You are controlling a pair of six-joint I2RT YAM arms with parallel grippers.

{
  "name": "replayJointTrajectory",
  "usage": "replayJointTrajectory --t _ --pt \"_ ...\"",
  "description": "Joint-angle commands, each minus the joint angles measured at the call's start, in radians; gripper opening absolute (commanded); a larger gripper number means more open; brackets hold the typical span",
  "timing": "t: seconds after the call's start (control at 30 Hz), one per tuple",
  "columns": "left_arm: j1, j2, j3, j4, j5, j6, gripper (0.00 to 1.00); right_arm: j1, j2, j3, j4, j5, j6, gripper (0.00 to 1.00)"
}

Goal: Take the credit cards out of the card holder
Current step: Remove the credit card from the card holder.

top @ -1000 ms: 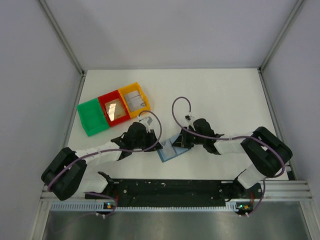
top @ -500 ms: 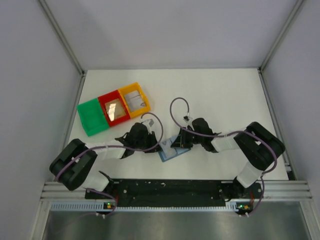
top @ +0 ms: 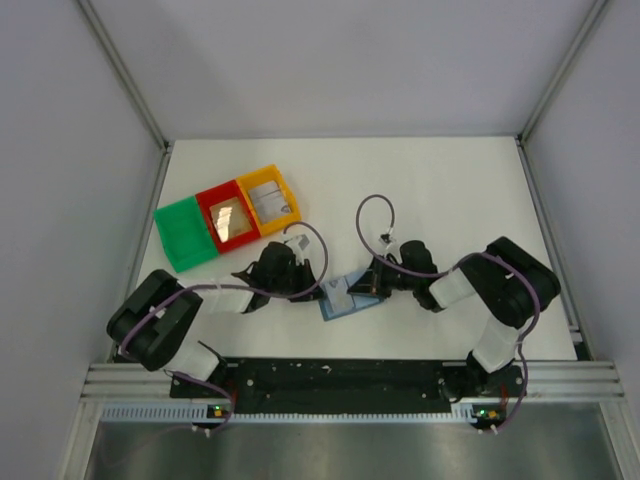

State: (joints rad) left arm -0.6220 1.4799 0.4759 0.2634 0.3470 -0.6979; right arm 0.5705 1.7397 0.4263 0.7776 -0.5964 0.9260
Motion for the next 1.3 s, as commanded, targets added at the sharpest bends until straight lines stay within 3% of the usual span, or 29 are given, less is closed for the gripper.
replayJointTrajectory --t 0.0,0.6,0.83,1.13,1.27 --pt "0.008 0.063 -0.007 -0.089 -0.094 0.069 0.02 -0.004 0.0 -0.004 0.121 -0.074 0.02 0.0" --pt "0.053 0.05 0.021 -0.119 -0.059 0.06 0.0 -0.092 -0.06 -0.058 0.071 -0.083 -0.039 0.0" --pt "0.044 -0.115 0.02 -0.029 0.03 -0.081 0.26 -0.087 -0.057 -0.067 0.123 -0.062 0.002 0.0" --pt "0.001 -0.034 0.098 0.022 0.079 -0.137 0.3 -0.067 -0.057 -0.057 0.12 -0.037 0.007 0.0" --pt "-0.012 0.048 0.135 0.046 0.087 -0.134 0.26 -0.066 -0.058 -0.055 0.103 -0.039 -0.004 0.0"
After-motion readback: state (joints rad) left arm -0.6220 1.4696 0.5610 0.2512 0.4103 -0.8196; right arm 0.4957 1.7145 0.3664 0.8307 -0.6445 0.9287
